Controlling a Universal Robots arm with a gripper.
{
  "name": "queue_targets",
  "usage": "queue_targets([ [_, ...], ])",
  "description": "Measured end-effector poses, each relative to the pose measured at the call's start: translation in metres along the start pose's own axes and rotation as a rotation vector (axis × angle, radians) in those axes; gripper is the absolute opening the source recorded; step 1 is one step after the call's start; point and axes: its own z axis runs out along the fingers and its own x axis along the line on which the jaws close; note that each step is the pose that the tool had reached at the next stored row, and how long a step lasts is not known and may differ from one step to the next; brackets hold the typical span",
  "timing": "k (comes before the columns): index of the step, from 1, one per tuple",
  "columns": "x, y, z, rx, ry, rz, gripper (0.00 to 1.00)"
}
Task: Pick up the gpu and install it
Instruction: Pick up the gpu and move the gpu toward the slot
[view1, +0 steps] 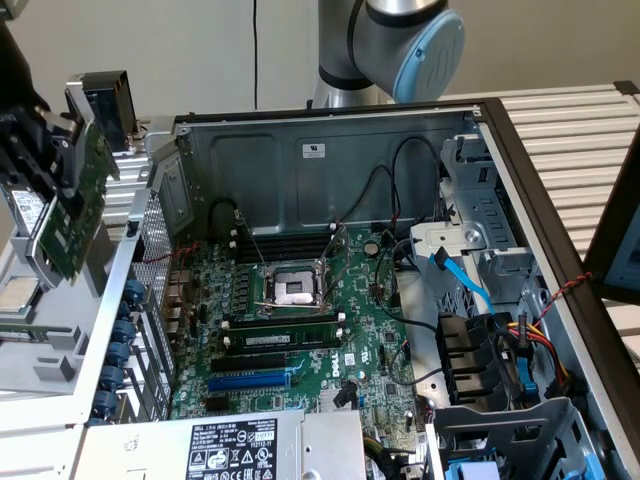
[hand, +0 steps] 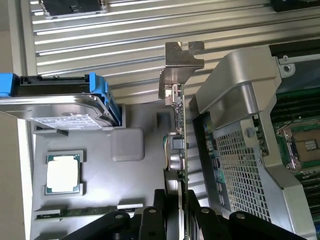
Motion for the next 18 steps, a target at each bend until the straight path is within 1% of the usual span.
queue_targets([
  [4, -0.002, 0.0036, -0.0173, 0.0011, 0.0048, 0.001, 0.28],
  [6, -0.002, 0.0051, -0.0245, 0.0021, 0.0090, 0.002, 0.28],
  [8, -0.003, 0.0064, -0.0308, 0.0037, 0.0162, 0.003, 0.28],
  [9, -0.004, 0.0072, -0.0336, 0.0048, 0.0210, 0.004, 0.28],
  [11, -0.006, 0.0083, -0.0378, 0.0074, 0.0329, 0.006, 0.28],
  [13, -0.008, 0.0100, -0.0435, 0.0100, 0.0436, 0.008, 0.28],
  [15, -0.011, 0.0117, -0.0492, 0.0120, 0.0525, 0.010, 0.28],
  [18, -0.017, 0.0151, -0.0602, 0.0142, 0.0622, 0.012, 0.28],
])
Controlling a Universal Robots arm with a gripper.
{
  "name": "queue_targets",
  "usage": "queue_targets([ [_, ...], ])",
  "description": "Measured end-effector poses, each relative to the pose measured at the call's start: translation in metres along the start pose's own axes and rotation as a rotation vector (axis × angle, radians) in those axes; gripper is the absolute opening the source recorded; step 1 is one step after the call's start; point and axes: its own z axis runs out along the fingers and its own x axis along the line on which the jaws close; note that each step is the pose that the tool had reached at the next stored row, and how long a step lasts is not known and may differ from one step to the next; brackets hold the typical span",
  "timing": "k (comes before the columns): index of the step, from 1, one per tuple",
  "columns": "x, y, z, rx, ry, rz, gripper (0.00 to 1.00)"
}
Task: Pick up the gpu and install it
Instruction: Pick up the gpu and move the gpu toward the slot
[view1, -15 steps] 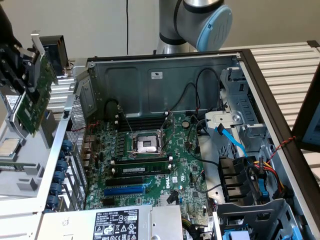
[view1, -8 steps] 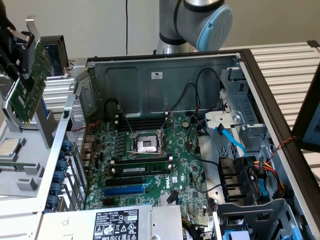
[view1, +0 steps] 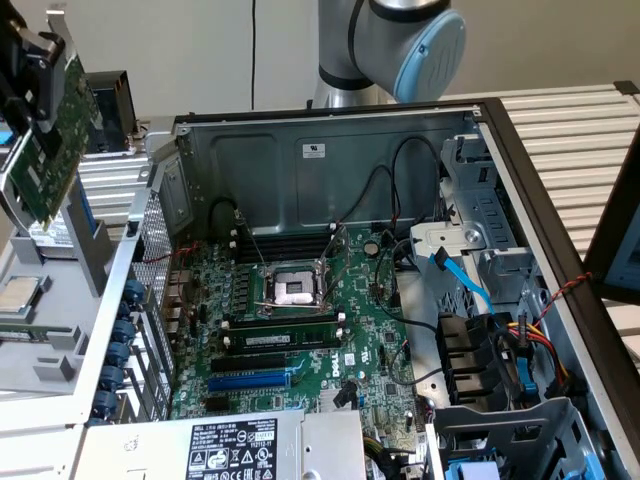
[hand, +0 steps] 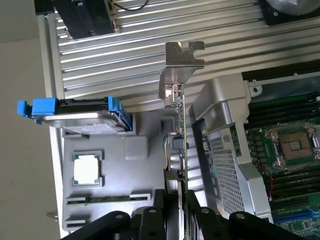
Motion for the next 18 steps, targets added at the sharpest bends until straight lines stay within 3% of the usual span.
queue_targets([
  [3, -0.006, 0.0031, -0.0086, 0.0026, 0.0116, 0.002, 0.28],
  [13, -0.033, 0.0124, -0.0263, 0.0142, 0.0621, 0.012, 0.28],
  [14, -0.035, 0.0130, -0.0272, 0.0157, 0.0688, 0.013, 0.28],
  [15, -0.036, 0.0132, -0.0273, 0.0186, 0.0814, 0.016, 0.28],
  [16, -0.036, 0.0132, -0.0273, 0.0192, 0.0842, 0.016, 0.28],
  [18, -0.036, 0.0135, -0.0272, 0.0216, 0.0839, 0.016, 0.28],
])
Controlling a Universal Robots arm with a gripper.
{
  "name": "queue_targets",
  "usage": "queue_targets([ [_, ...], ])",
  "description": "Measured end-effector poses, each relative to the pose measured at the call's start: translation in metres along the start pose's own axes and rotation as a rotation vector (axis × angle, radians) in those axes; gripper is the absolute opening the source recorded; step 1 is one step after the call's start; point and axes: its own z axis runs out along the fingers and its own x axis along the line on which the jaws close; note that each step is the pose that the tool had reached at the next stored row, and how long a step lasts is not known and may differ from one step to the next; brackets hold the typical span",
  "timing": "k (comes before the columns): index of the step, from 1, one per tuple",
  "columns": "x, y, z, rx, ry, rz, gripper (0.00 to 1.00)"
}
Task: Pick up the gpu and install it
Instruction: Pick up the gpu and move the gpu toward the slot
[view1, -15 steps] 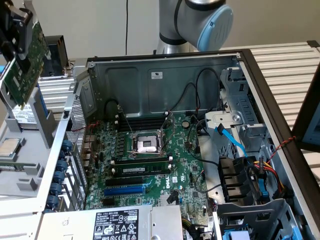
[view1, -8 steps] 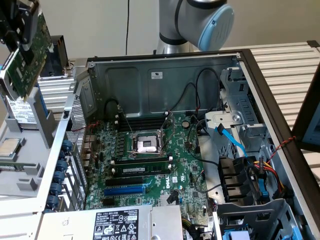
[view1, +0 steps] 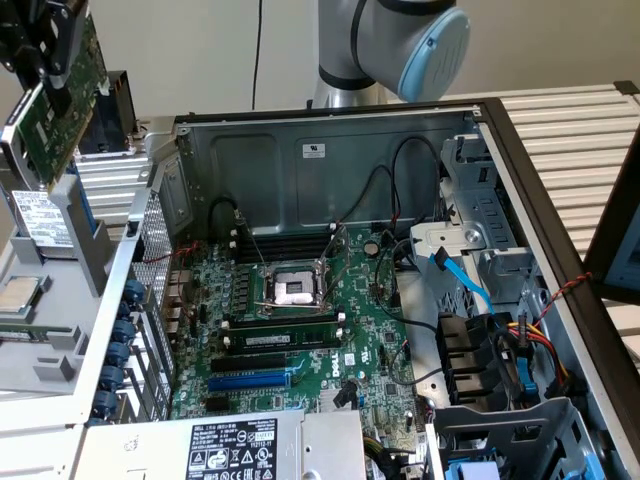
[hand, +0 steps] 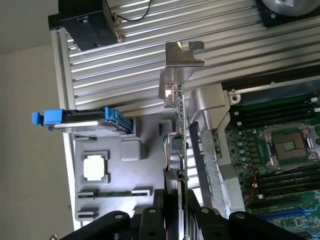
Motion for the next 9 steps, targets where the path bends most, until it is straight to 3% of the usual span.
queue_targets([
  [2, -0.004, 0.0010, -0.0003, 0.0194, -0.0040, 0.000, 0.28],
  [4, -0.011, 0.0027, -0.0008, 0.0303, -0.0068, 0.001, 0.28],
  [9, -0.030, 0.0085, -0.0087, 0.0309, -0.0066, 0.001, 0.28],
])
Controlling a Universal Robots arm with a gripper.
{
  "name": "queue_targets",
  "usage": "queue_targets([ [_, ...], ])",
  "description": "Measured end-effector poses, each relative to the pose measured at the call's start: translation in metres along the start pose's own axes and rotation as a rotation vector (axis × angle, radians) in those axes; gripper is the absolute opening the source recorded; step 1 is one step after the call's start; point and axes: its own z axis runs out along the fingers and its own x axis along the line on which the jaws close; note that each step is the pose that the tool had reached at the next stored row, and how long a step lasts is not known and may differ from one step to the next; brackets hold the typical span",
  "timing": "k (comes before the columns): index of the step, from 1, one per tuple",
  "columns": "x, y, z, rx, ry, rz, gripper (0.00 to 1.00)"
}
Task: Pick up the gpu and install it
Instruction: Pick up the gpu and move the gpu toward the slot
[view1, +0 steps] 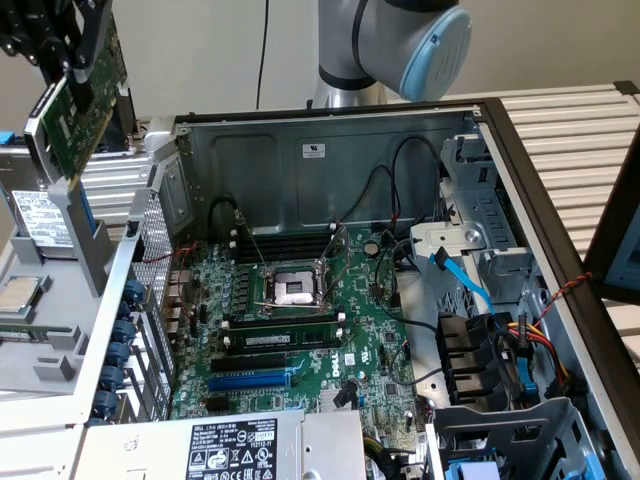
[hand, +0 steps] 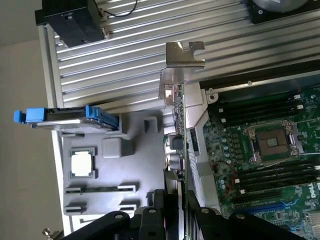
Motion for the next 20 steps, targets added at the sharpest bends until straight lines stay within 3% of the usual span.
queue_targets([
  [12, -0.052, 0.0120, -0.0082, 0.0117, -0.0003, 0.001, 0.28],
  [20, -0.086, 0.0196, -0.0109, 0.0326, 0.0016, 0.002, 0.28],
])
